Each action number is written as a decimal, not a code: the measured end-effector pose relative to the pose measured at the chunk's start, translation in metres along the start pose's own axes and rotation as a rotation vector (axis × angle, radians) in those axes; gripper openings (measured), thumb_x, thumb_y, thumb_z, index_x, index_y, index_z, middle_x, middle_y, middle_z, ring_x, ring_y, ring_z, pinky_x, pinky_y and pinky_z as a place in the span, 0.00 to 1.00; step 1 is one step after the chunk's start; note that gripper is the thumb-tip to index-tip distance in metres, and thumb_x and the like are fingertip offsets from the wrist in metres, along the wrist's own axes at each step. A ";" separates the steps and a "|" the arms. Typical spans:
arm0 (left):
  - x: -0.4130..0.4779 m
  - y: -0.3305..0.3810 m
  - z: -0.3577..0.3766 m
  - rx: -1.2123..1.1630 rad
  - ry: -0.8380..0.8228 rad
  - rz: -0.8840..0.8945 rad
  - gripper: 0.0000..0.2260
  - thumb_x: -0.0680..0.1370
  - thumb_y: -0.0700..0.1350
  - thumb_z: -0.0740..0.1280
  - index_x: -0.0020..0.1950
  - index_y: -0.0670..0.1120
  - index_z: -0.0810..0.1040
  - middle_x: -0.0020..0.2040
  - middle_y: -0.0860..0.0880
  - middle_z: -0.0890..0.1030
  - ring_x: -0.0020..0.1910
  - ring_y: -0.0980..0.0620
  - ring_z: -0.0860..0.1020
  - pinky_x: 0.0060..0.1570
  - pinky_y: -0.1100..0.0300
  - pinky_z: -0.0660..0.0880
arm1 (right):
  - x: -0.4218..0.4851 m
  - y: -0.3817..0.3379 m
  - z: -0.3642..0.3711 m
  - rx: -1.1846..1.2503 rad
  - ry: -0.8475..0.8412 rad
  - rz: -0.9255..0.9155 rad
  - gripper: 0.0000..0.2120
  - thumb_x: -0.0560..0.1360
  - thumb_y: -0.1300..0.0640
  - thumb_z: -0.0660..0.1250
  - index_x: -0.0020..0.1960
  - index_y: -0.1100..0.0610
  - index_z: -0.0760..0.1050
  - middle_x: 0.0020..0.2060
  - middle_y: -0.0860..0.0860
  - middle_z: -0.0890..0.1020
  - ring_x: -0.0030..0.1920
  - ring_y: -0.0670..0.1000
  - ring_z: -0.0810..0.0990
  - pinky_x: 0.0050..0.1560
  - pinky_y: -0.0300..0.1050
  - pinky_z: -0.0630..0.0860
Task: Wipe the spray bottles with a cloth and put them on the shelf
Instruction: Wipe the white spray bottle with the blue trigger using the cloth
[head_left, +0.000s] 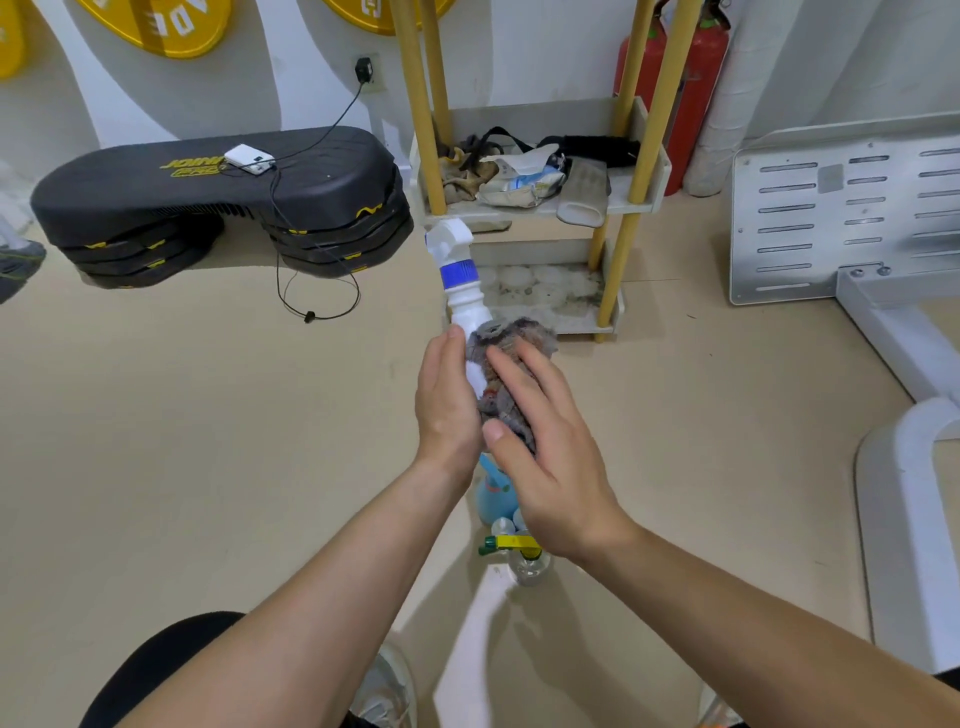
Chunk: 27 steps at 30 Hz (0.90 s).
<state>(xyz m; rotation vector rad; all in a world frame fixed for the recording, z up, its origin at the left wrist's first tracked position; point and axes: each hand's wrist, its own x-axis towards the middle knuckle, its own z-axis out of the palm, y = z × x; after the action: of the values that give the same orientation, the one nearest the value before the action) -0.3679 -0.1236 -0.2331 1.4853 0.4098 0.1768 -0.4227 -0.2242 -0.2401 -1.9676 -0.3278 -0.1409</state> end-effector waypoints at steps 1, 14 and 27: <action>-0.001 0.000 0.000 0.001 -0.008 0.009 0.15 0.85 0.50 0.58 0.50 0.43 0.79 0.45 0.47 0.82 0.45 0.52 0.80 0.52 0.53 0.76 | 0.002 0.002 0.000 -0.026 0.007 -0.049 0.28 0.79 0.44 0.55 0.78 0.47 0.63 0.79 0.48 0.61 0.79 0.40 0.57 0.75 0.35 0.57; 0.004 0.006 -0.005 -0.061 -0.032 -0.081 0.14 0.83 0.52 0.60 0.42 0.46 0.77 0.36 0.50 0.80 0.33 0.53 0.78 0.32 0.64 0.73 | 0.002 0.019 0.002 0.069 0.137 0.066 0.25 0.83 0.49 0.53 0.79 0.53 0.61 0.71 0.46 0.70 0.71 0.37 0.67 0.68 0.30 0.63; -0.004 0.008 -0.005 -0.158 -0.274 -0.193 0.17 0.72 0.60 0.65 0.45 0.49 0.84 0.44 0.44 0.85 0.43 0.45 0.82 0.47 0.52 0.74 | 0.020 0.008 -0.014 0.023 0.223 -0.015 0.24 0.84 0.52 0.53 0.77 0.56 0.65 0.68 0.46 0.72 0.66 0.34 0.69 0.66 0.28 0.64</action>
<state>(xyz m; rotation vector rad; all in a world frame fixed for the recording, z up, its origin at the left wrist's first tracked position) -0.3725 -0.1201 -0.2243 1.2842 0.3074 -0.1441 -0.4006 -0.2368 -0.2367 -1.9057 -0.1971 -0.3612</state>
